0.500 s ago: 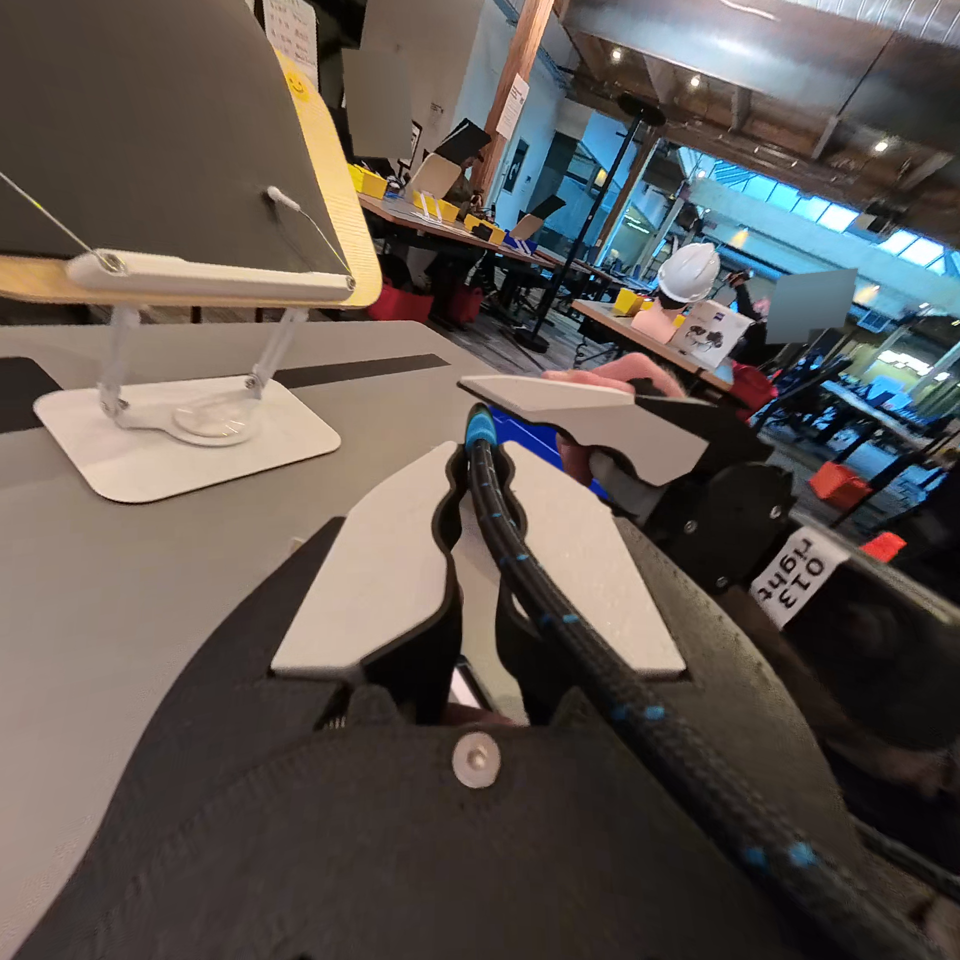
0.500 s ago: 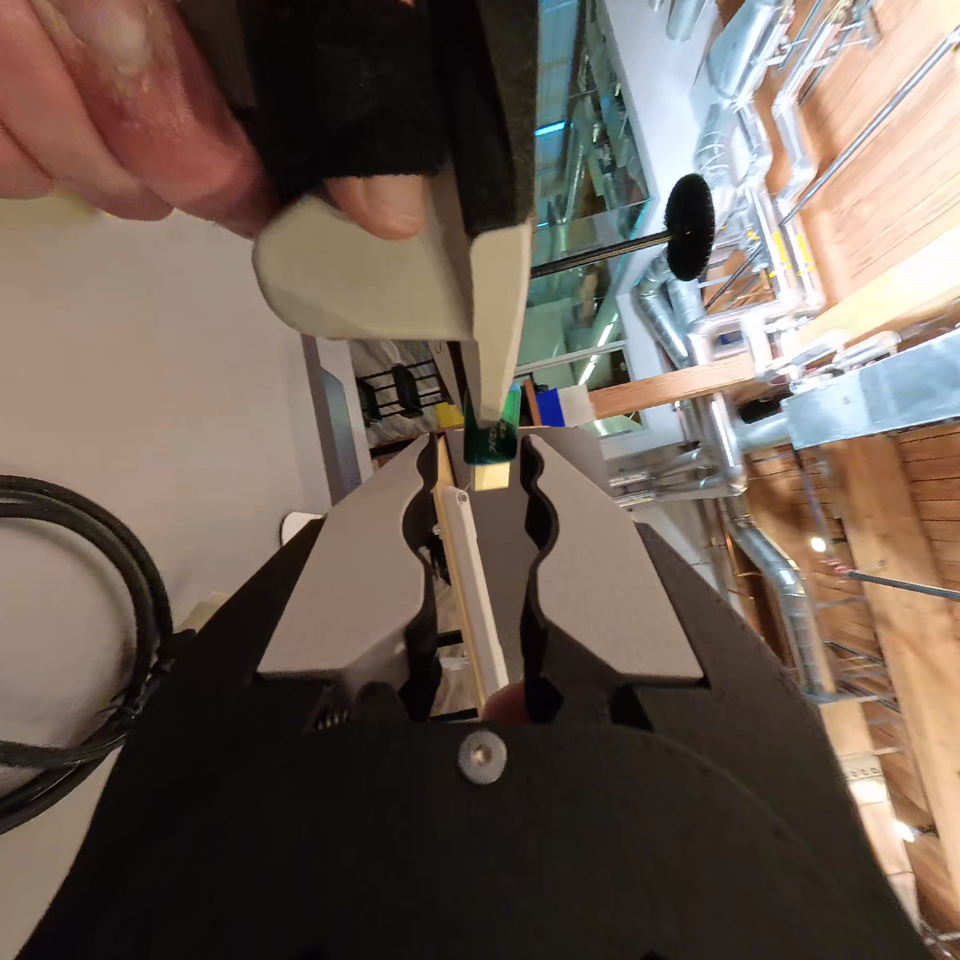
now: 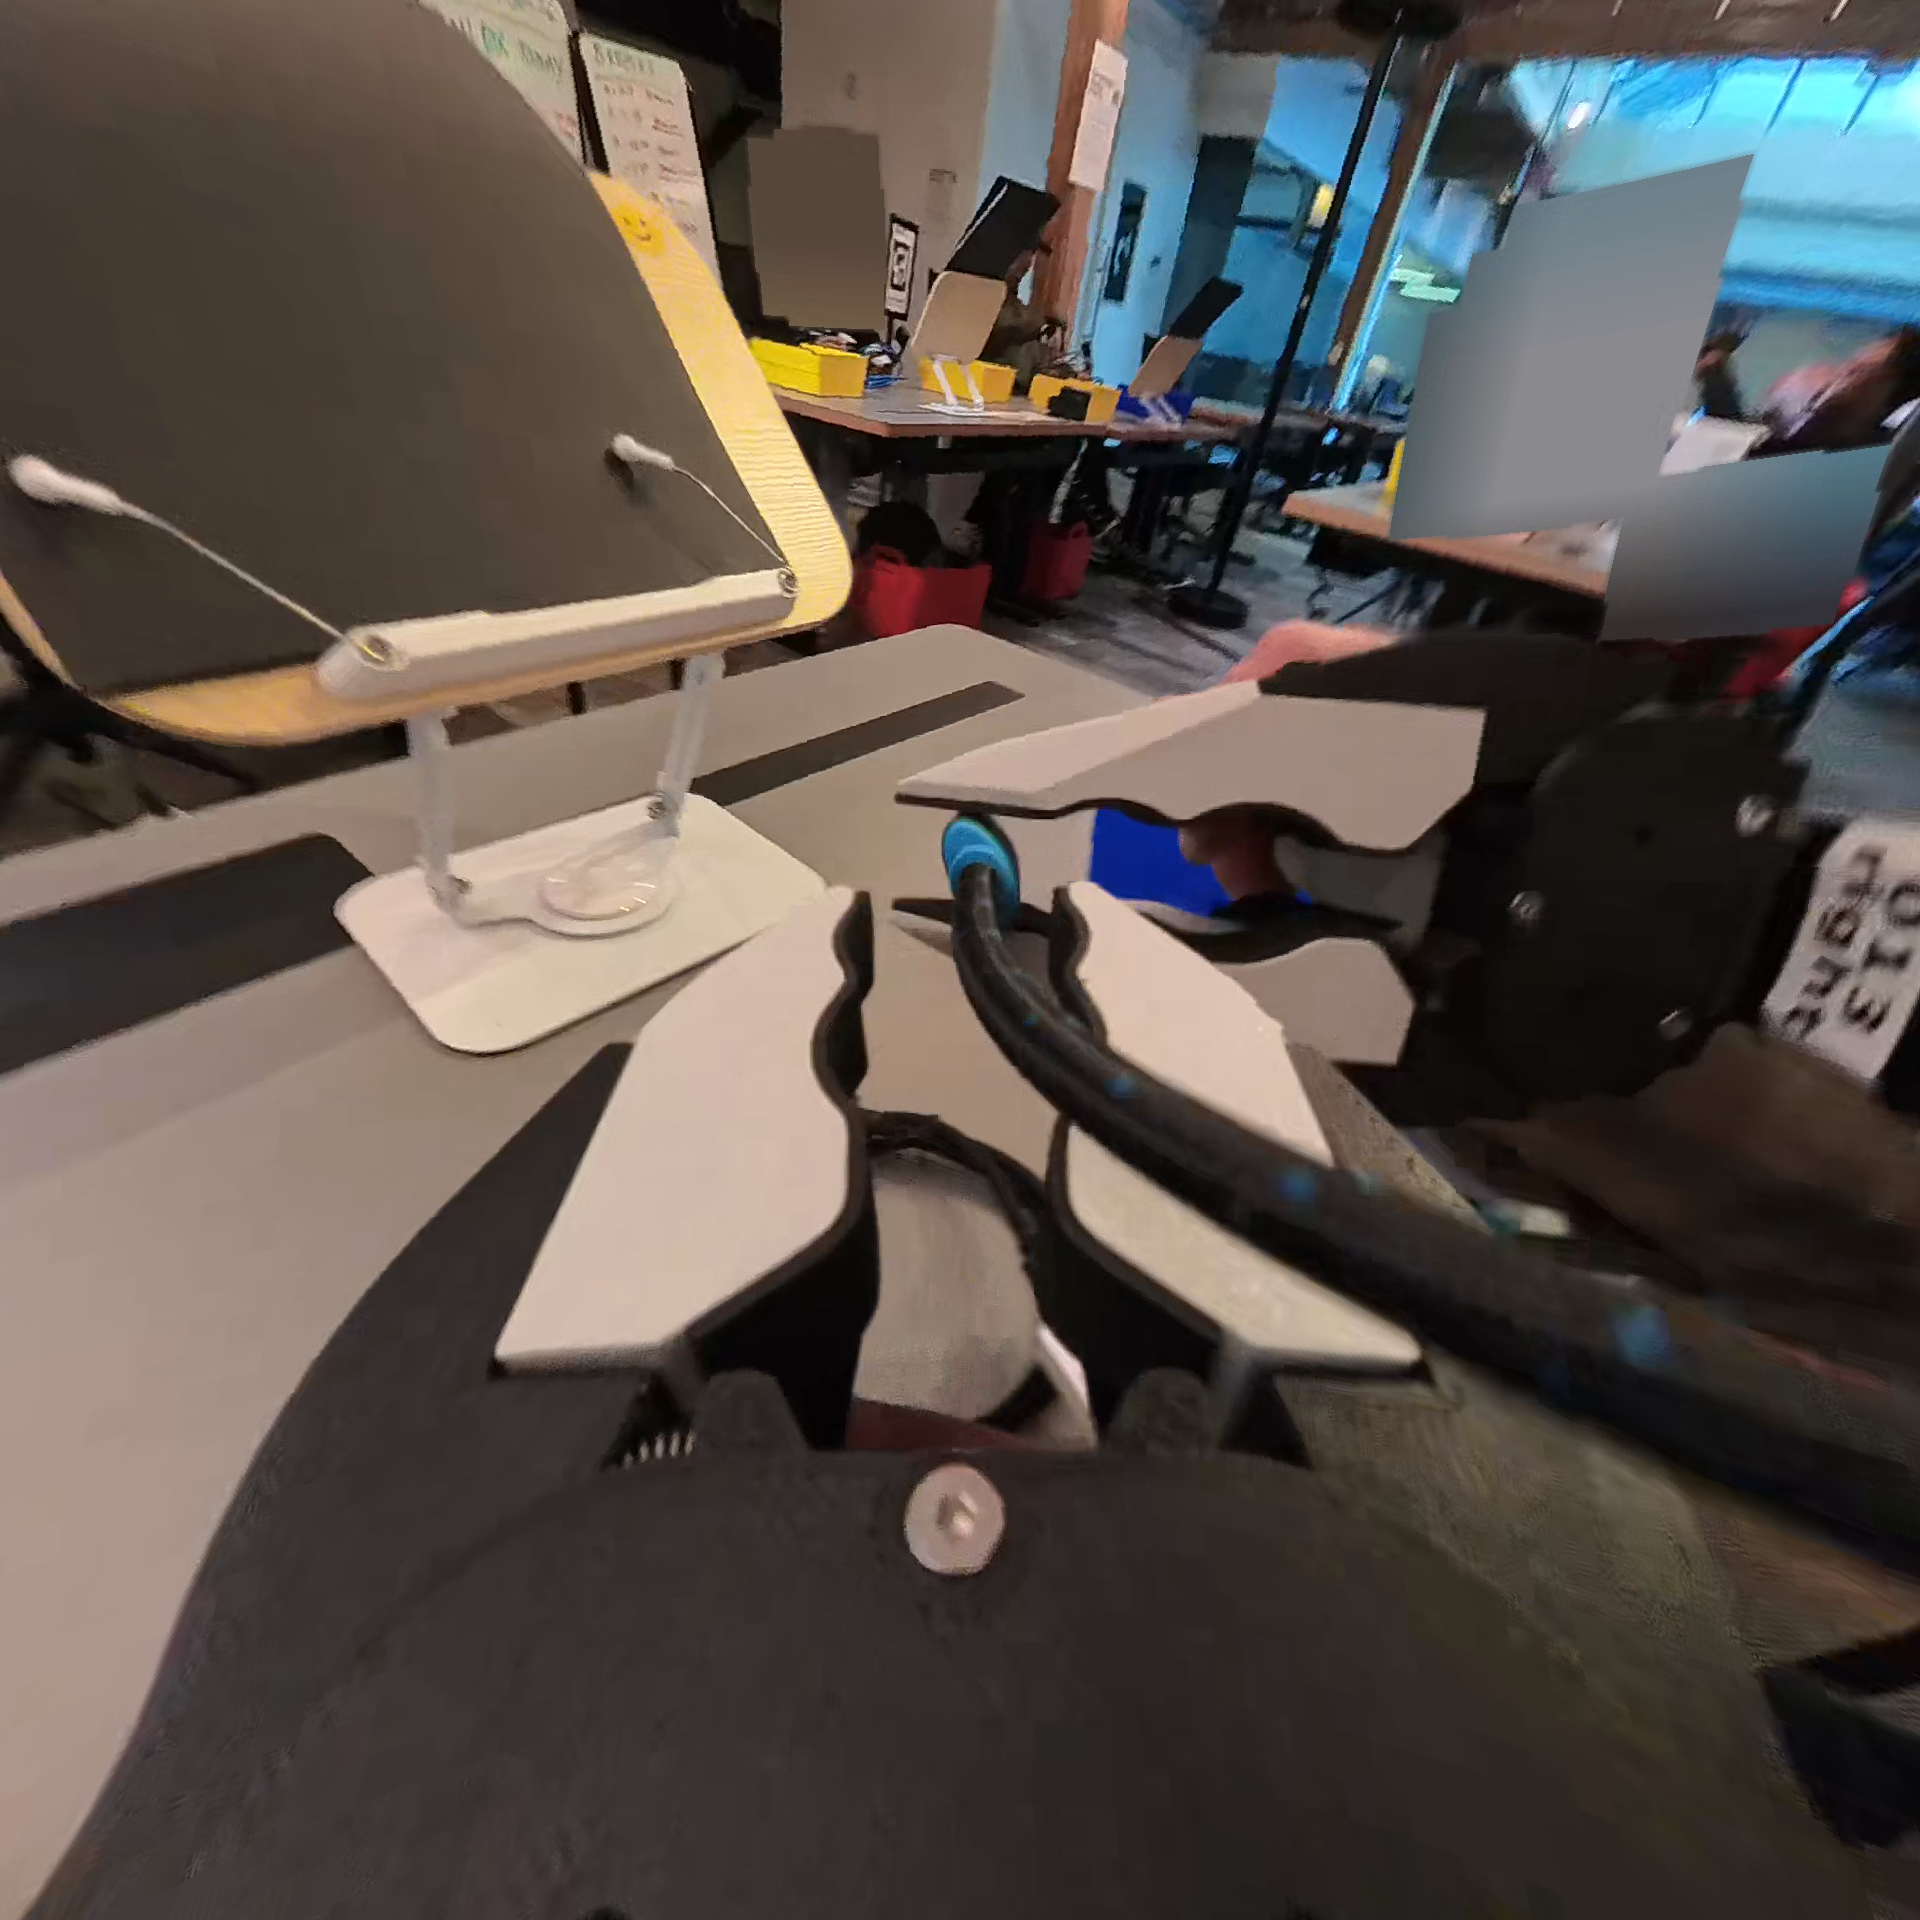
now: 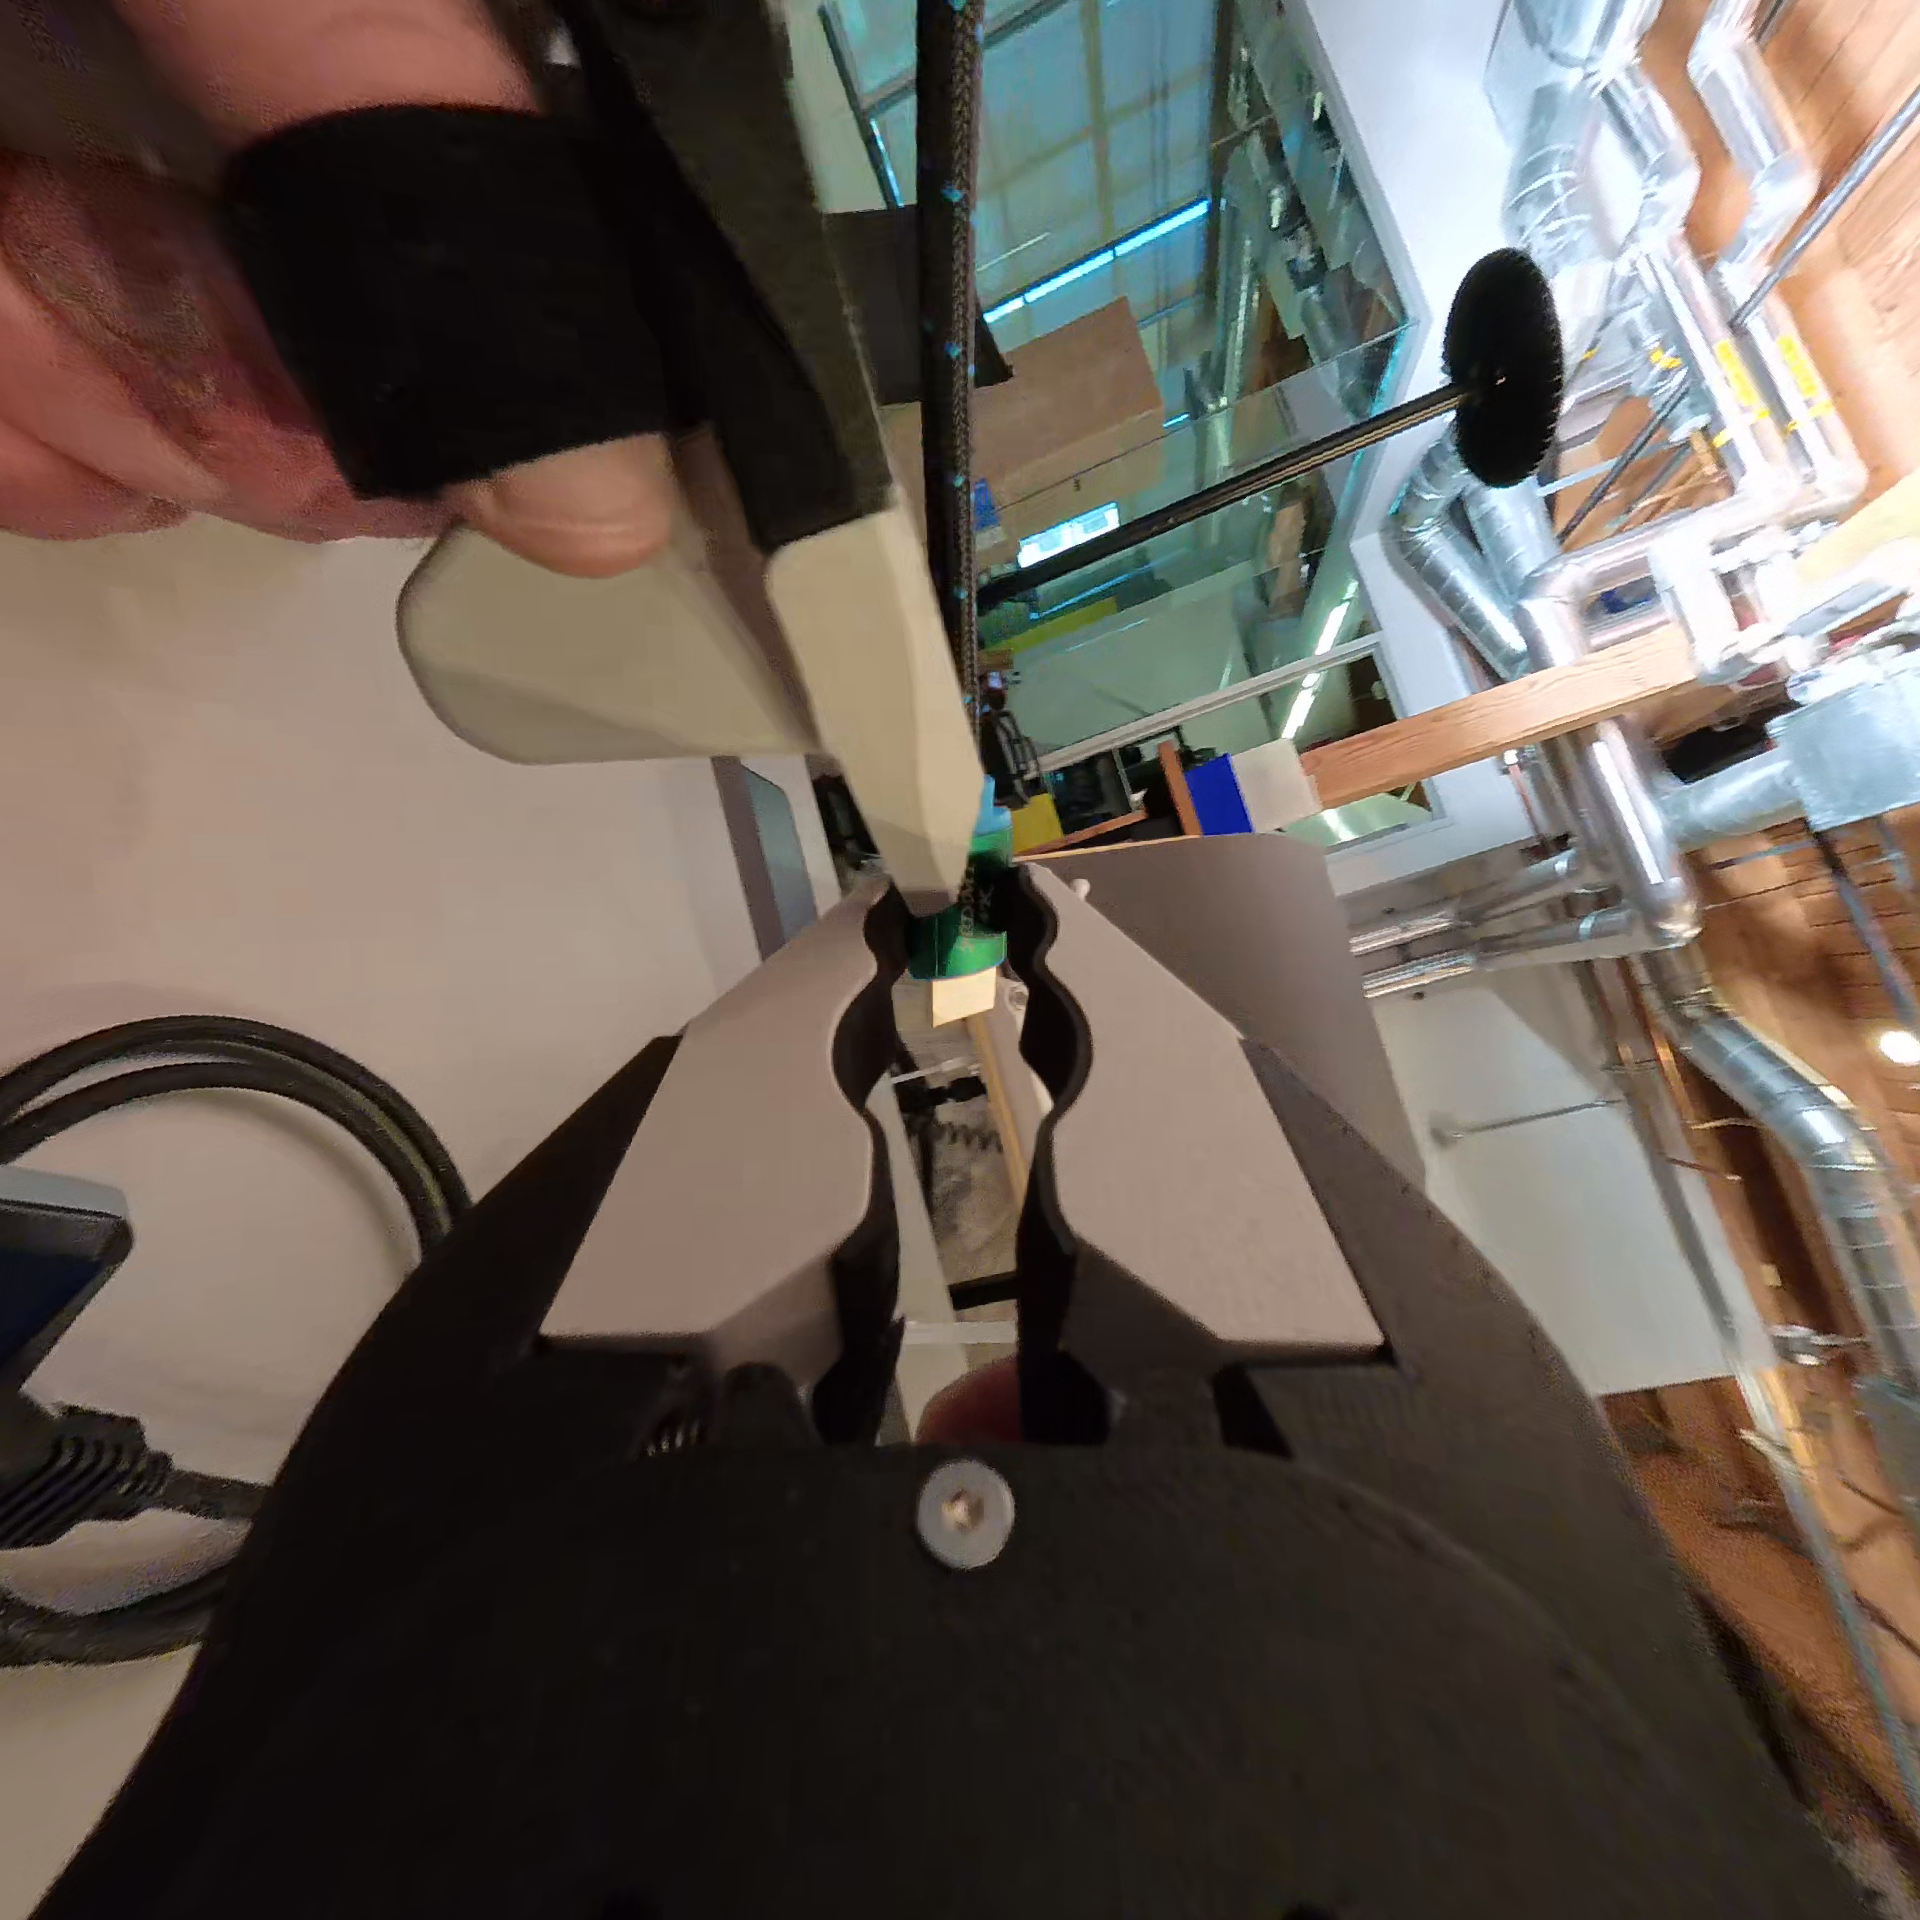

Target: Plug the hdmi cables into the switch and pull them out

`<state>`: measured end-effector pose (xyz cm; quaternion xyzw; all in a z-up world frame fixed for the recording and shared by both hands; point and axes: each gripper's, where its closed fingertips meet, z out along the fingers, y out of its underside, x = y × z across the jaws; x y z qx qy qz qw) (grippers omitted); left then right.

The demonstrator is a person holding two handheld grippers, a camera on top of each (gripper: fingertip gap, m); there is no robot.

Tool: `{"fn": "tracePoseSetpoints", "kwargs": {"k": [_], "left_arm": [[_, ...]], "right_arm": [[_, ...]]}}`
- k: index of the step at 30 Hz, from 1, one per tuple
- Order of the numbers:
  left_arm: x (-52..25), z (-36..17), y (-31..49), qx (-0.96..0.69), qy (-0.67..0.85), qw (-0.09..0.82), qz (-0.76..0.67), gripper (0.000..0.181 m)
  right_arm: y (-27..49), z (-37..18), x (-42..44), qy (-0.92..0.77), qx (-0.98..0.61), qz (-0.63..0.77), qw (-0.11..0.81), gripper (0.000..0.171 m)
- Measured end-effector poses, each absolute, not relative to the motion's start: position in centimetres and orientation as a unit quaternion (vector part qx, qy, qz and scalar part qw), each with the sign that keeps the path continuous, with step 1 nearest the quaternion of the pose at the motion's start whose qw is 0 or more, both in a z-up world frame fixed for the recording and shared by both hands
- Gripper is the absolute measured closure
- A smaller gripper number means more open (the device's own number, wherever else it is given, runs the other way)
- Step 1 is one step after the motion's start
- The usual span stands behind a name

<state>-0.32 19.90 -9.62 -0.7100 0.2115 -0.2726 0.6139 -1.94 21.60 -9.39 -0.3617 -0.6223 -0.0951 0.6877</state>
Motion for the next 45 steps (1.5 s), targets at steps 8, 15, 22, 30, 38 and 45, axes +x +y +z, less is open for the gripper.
{"fn": "tracePoseSetpoints", "kwargs": {"k": [8,15,22,30,38,45], "left_arm": [[0.3,-8.8,18.9,-0.658,0.337,0.655,-0.159,0.140],[0.8,-9.4,17.9,-0.633,0.426,0.638,-0.101,0.149],[0.8,-9.8,17.7,-0.637,0.435,0.627,-0.106,0.163],[1.4,-11.2,16.9,-0.628,0.484,0.603,-0.093,0.164],[1.3,-12.1,16.3,-0.631,0.520,0.572,-0.075,0.159],[1.2,-12.1,16.5,-0.636,0.509,0.575,-0.075,0.162]], "right_arm": [[20.7,-10.5,-1.8,-0.679,-0.372,-0.049,0.631,0.154],[19.4,-11.0,-1.4,-0.724,-0.363,-0.027,0.586,0.154],[18.8,-11.3,-0.8,-0.742,-0.364,-0.013,0.563,0.155],[18.0,-12.7,-0.2,-0.767,-0.368,0.016,0.525,0.155],[17.5,-13.1,0.1,-0.780,-0.367,0.017,0.506,0.155],[17.4,-13.0,0.3,-0.781,-0.369,0.009,0.504,0.155]]}}
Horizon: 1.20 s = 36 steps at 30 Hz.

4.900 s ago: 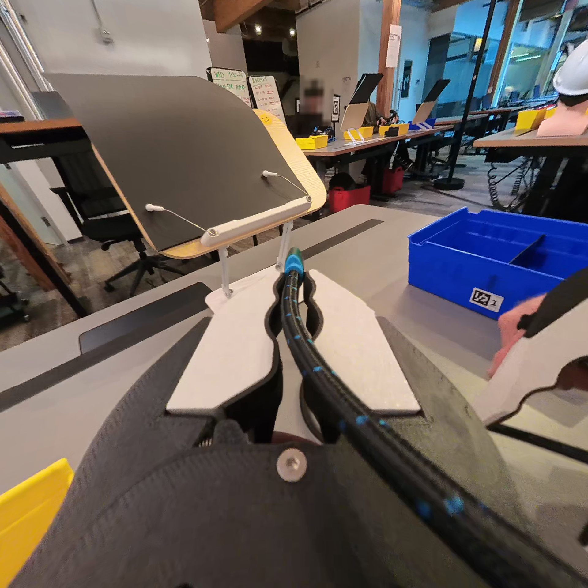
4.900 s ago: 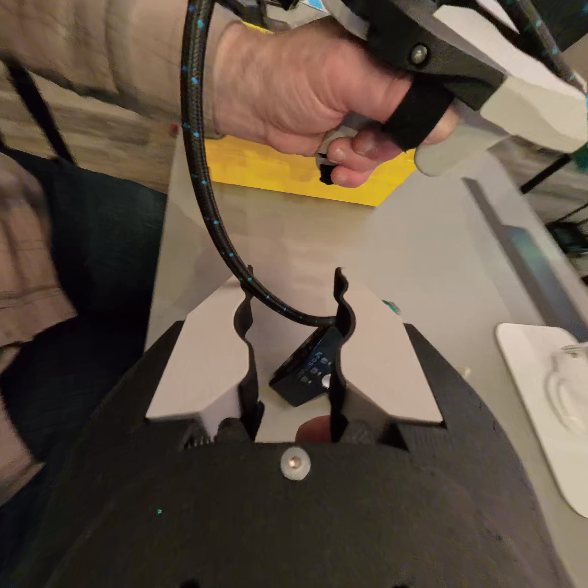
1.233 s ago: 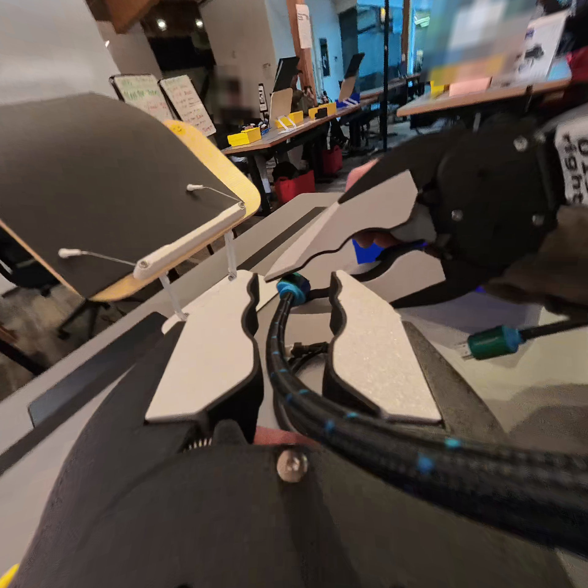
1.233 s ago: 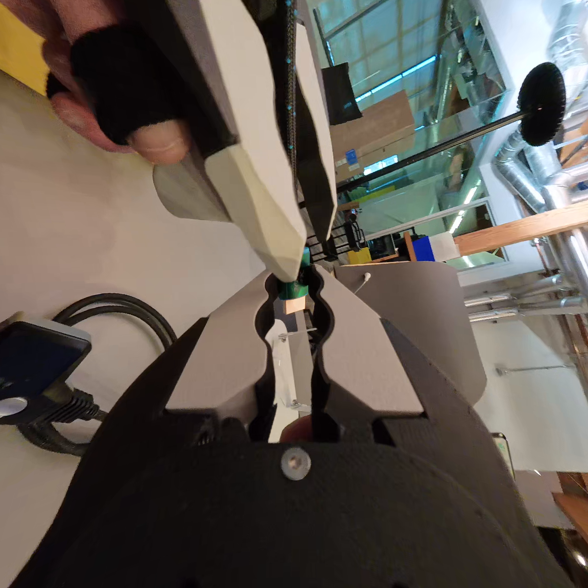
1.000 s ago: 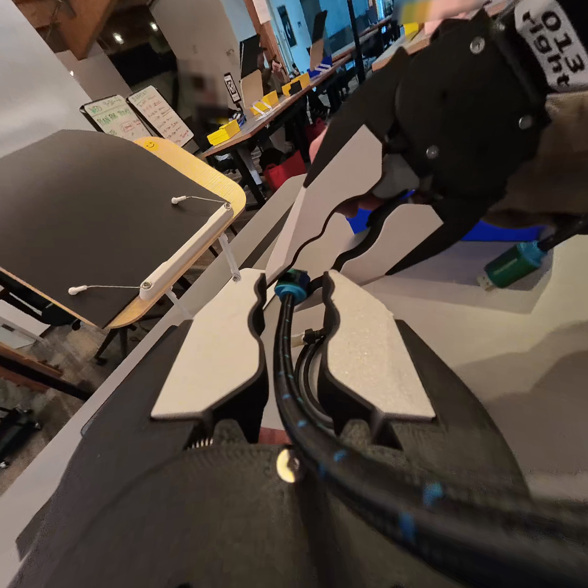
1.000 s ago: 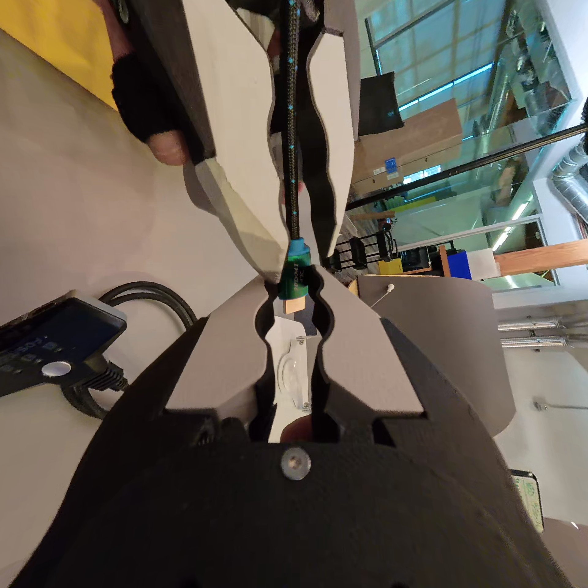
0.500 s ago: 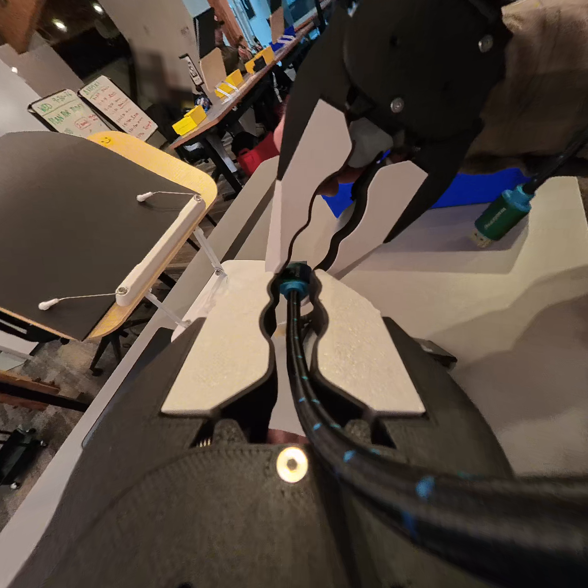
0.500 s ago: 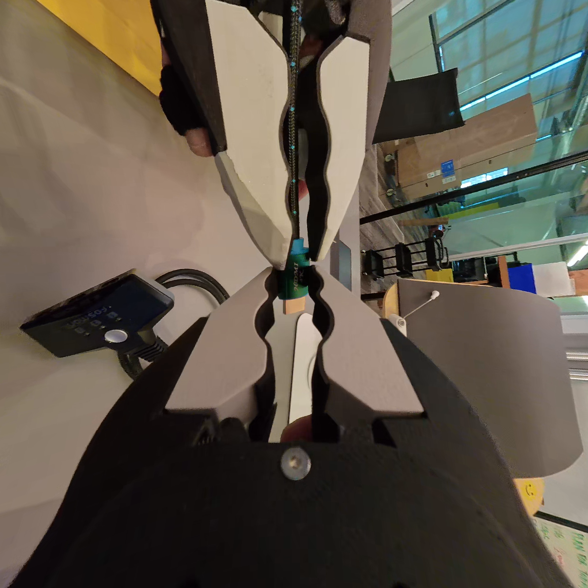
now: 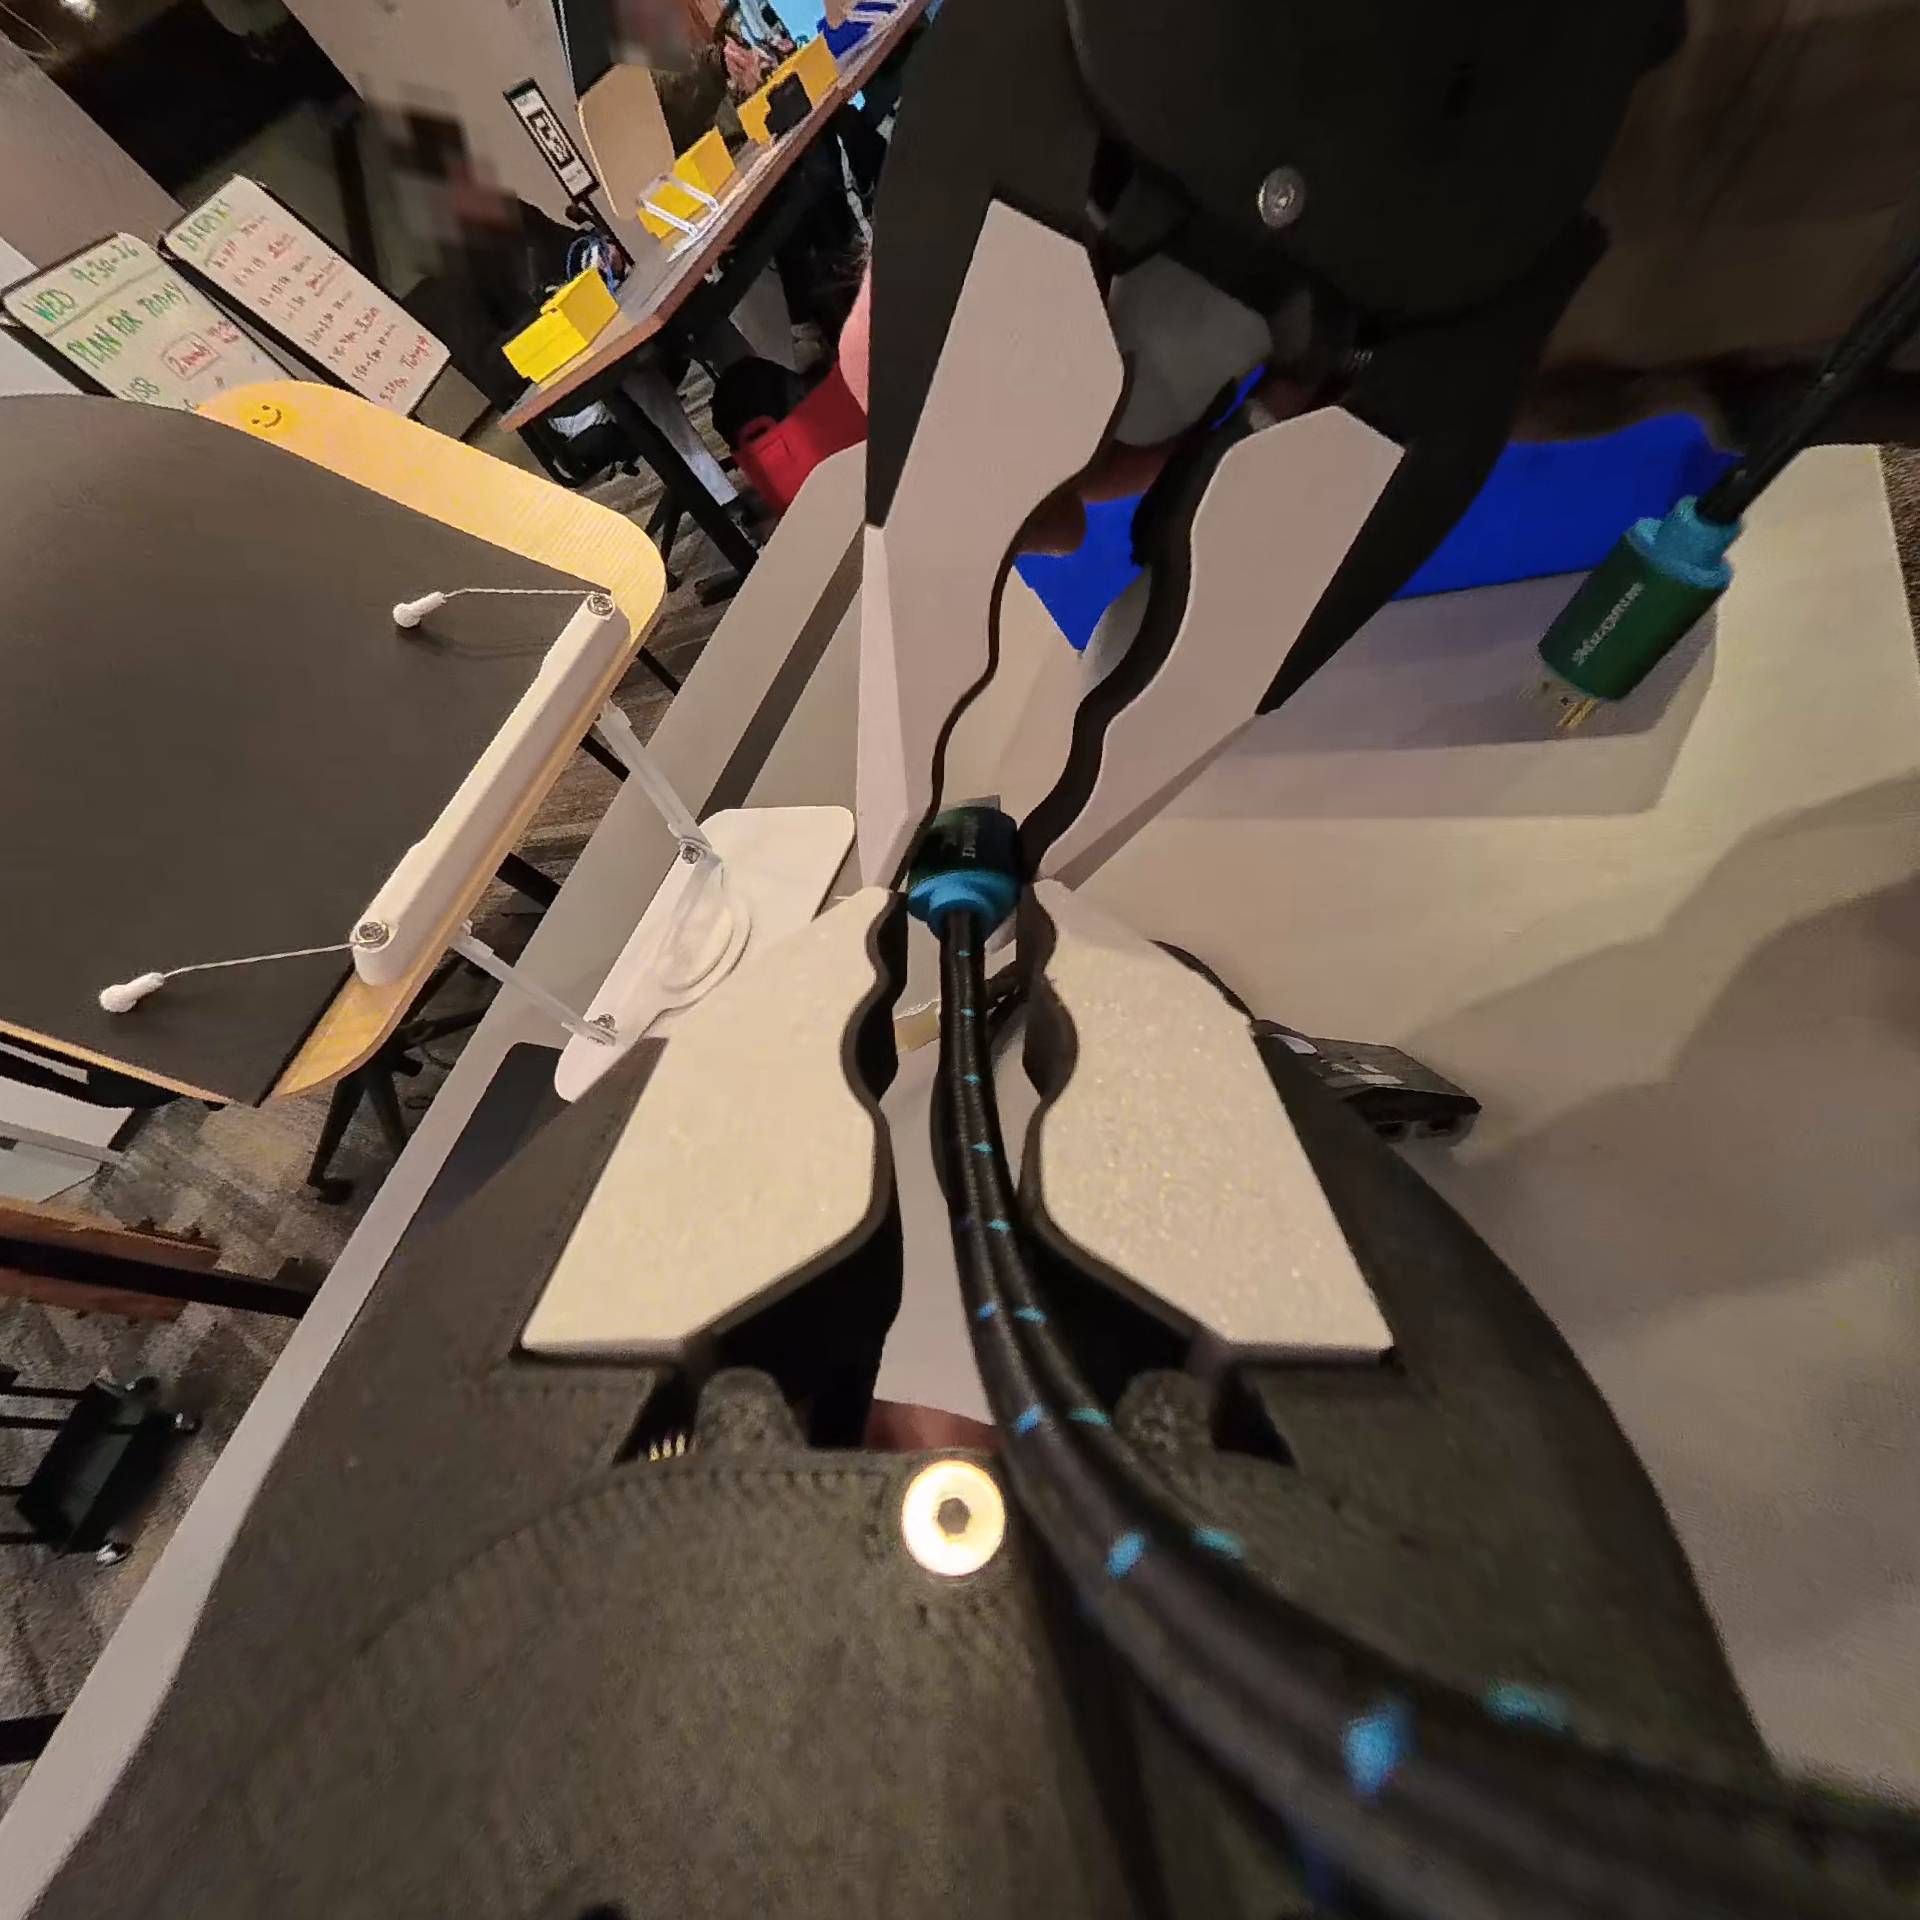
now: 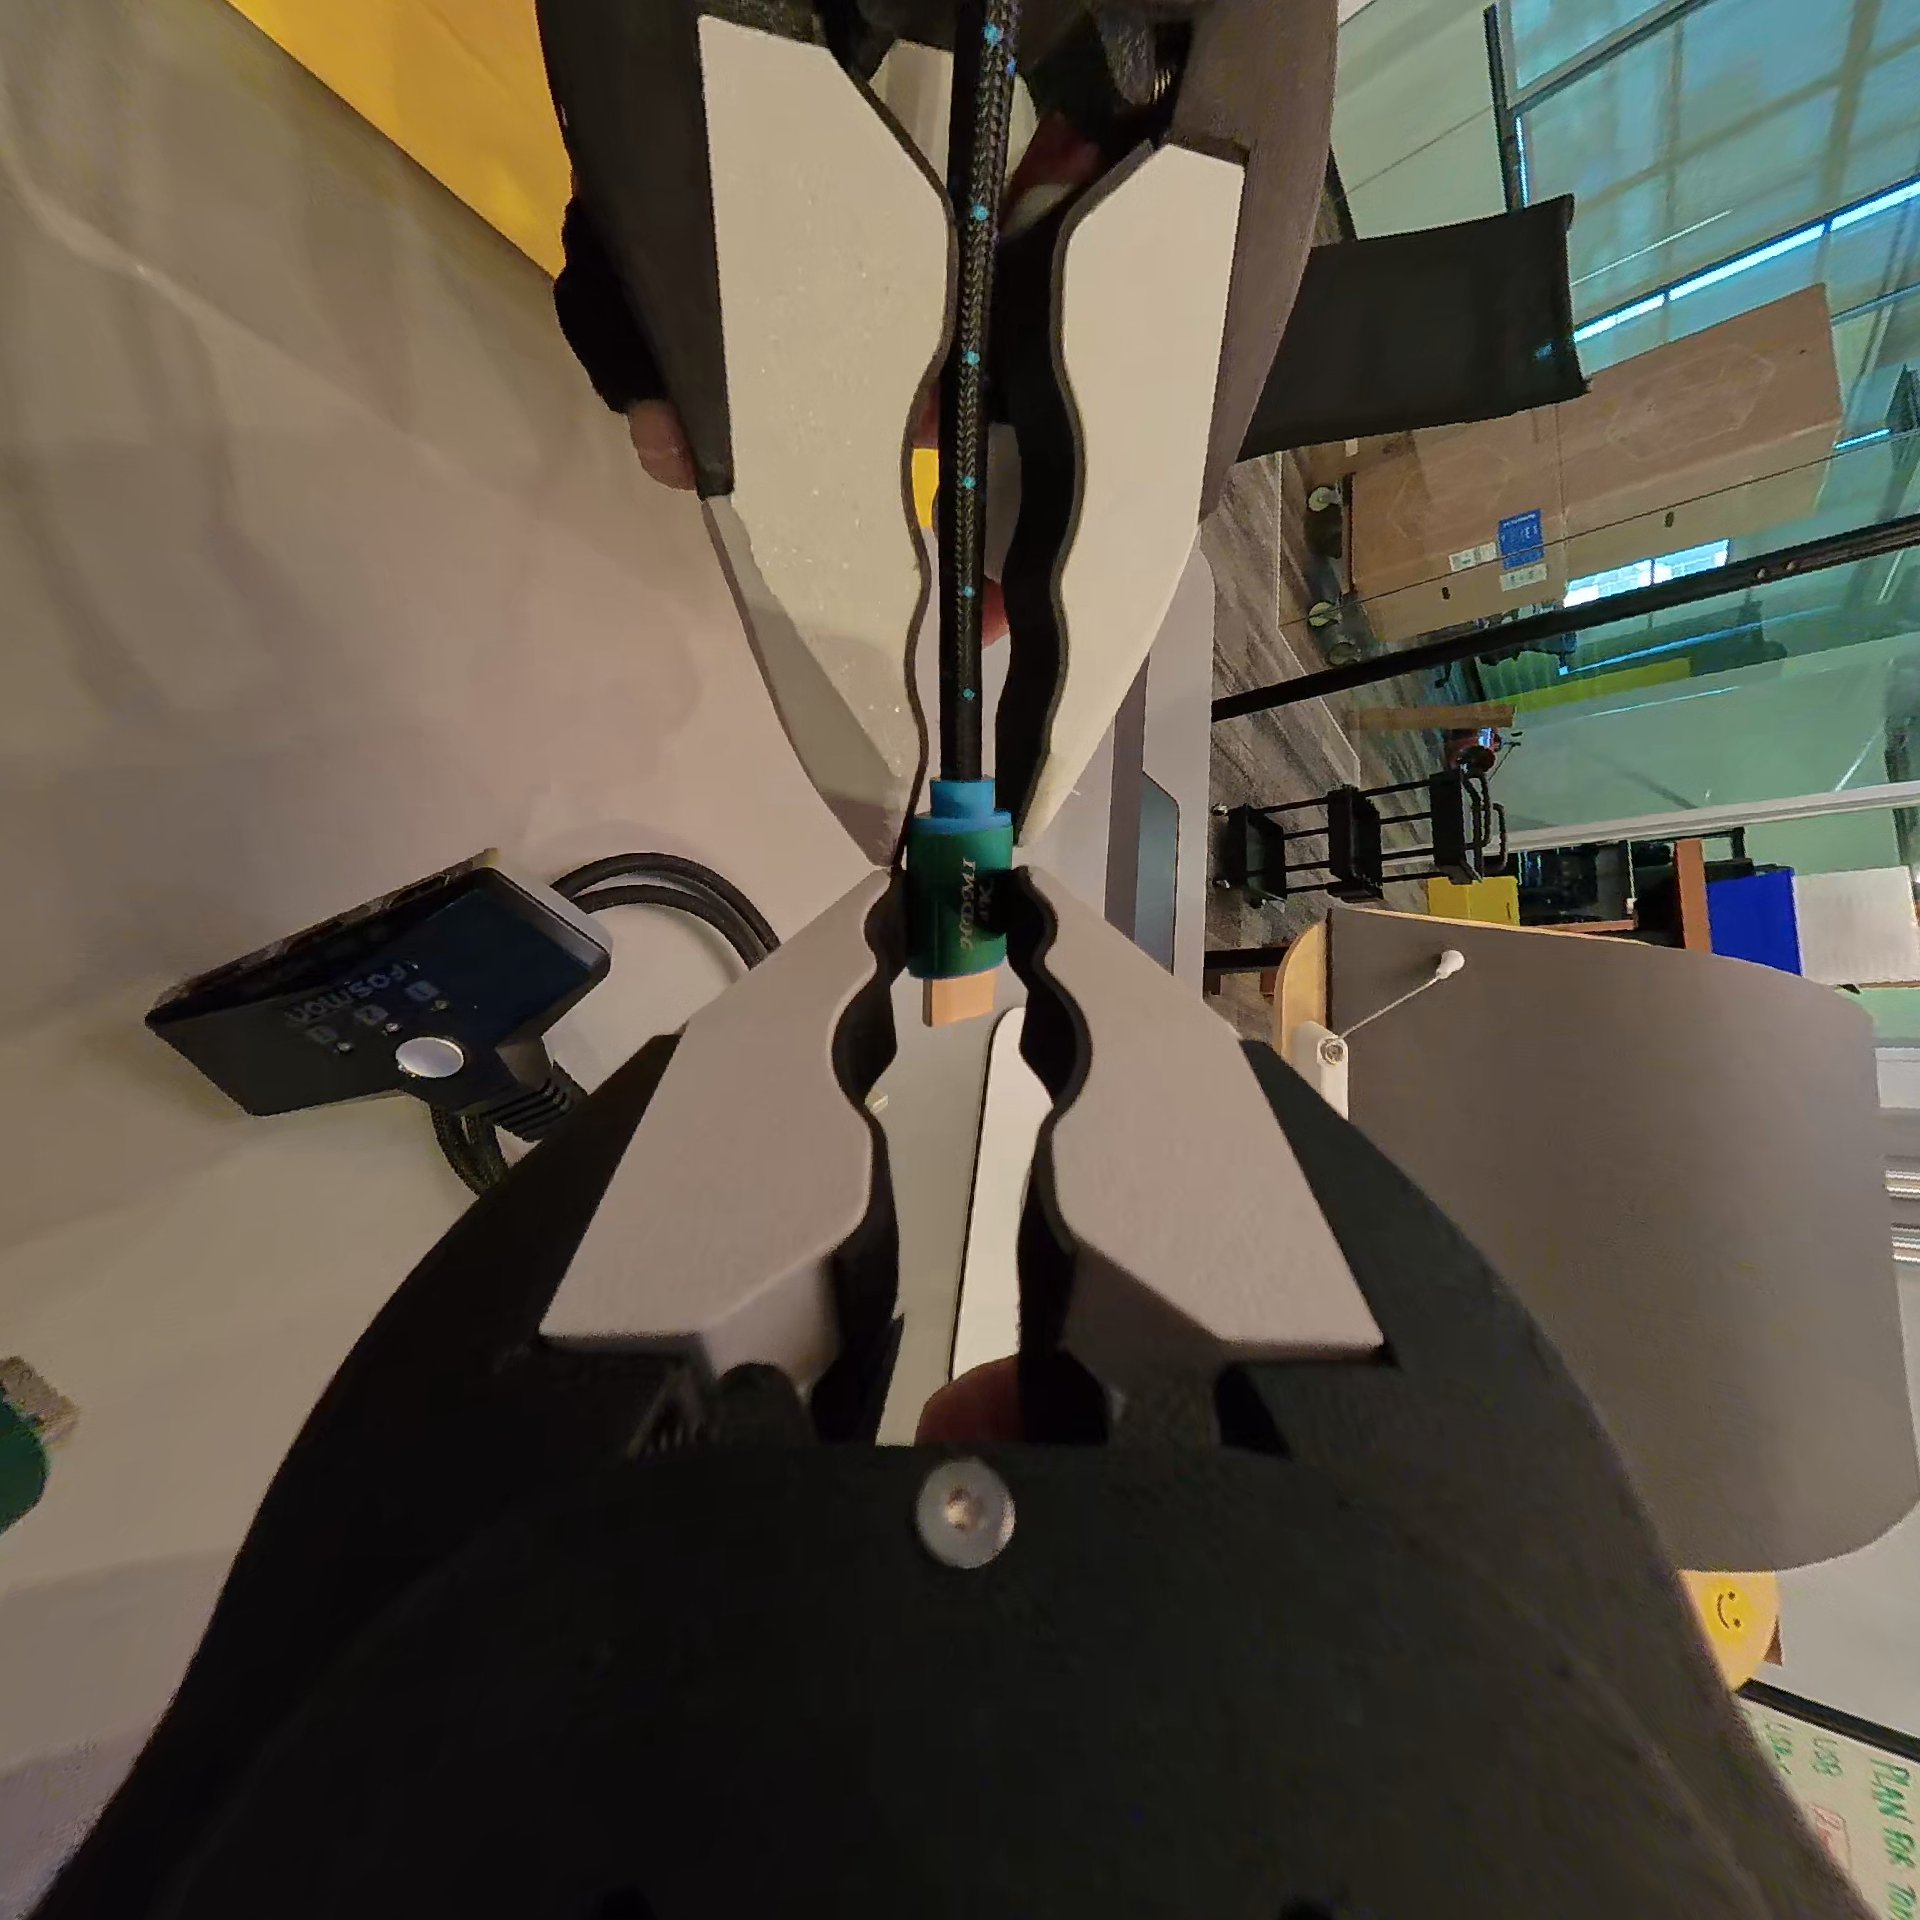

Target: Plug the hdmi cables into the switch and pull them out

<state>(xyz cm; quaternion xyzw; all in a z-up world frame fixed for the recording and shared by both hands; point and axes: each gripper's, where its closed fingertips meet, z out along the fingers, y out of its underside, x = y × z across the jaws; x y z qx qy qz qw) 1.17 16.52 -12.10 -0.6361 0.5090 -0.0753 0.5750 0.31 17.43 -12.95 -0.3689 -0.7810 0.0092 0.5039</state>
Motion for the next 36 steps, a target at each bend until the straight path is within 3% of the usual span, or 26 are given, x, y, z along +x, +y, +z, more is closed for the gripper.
{"fn": "tracePoseSetpoints", "kwargs": {"k": [16,18,36], "left_arm": [[1.1,-11.1,16.9,-0.656,0.445,0.590,-0.154,0.163],[1.1,-11.0,16.9,-0.658,0.437,0.591,-0.165,0.163],[1.5,-10.4,16.9,-0.661,0.410,0.597,-0.198,0.161]], "right_arm": [[18.1,-12.0,0.3,-0.757,-0.355,-0.012,0.548,0.149],[18.3,-11.6,0.3,-0.750,-0.350,-0.021,0.561,0.157],[18.4,-11.2,0.1,-0.748,-0.342,-0.040,0.568,0.158]]}}
